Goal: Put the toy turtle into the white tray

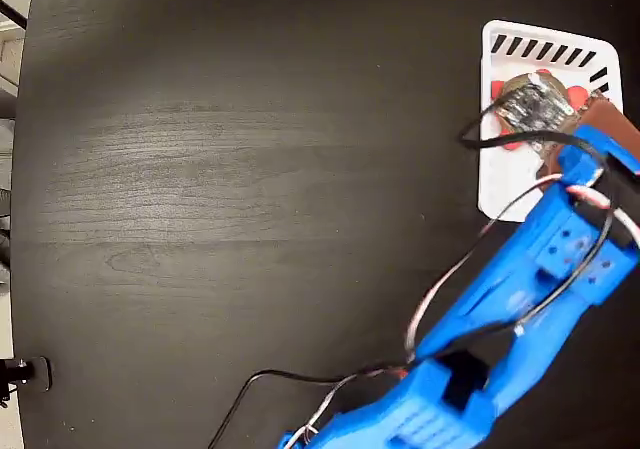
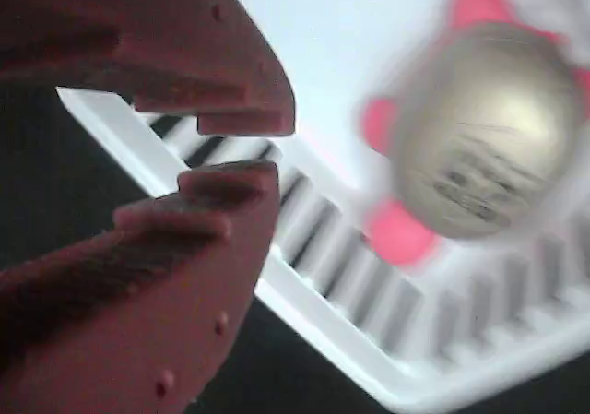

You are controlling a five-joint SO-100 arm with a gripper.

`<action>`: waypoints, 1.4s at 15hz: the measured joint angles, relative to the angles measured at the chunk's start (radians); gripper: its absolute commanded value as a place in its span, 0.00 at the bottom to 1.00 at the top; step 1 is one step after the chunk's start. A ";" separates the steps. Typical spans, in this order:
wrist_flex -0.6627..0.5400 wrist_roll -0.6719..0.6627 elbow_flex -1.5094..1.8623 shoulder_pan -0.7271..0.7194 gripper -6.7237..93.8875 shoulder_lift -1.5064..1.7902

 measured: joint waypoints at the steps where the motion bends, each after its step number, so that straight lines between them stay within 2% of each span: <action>1: -0.025 0.011 0.089 -0.037 0.07 0.097; 6: -0.052 0.087 0.555 -0.321 0.07 0.672; 10: -0.175 0.150 1.017 -0.555 0.07 1.100; 13: -0.327 0.140 1.453 -0.618 0.07 1.434; 16: -0.413 0.101 1.819 -0.624 0.07 1.692; 21: -0.434 0.049 2.261 -0.609 0.07 2.066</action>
